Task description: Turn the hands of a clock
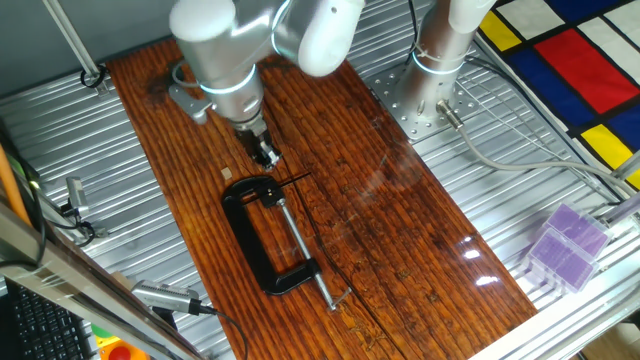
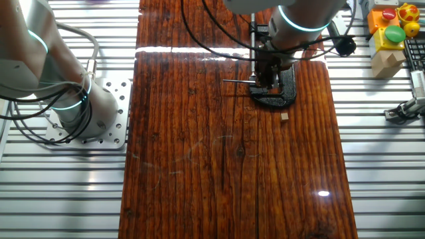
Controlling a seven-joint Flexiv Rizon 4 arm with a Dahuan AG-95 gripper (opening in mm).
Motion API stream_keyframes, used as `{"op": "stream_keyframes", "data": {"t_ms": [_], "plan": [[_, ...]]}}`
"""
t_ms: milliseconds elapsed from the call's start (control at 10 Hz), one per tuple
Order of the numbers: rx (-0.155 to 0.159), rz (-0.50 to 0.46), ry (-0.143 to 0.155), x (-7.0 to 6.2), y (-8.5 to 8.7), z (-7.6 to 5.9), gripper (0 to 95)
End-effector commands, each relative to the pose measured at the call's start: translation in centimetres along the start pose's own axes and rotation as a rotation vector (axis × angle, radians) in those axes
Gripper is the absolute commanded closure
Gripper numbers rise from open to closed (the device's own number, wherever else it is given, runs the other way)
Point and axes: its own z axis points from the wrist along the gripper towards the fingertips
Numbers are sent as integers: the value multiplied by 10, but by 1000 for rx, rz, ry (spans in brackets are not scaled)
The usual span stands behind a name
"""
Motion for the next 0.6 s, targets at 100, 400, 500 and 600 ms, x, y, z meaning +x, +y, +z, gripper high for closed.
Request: {"op": "stream_keyframes", "data": {"t_ms": [100, 400, 500, 600], "plan": [[0, 15, 0, 3, 0, -3, 950], [-9, -27, 47, 3, 0, -3, 950], [-18, -52, 62, 3, 0, -3, 950], [-20, -64, 73, 3, 0, -3, 950]]}}
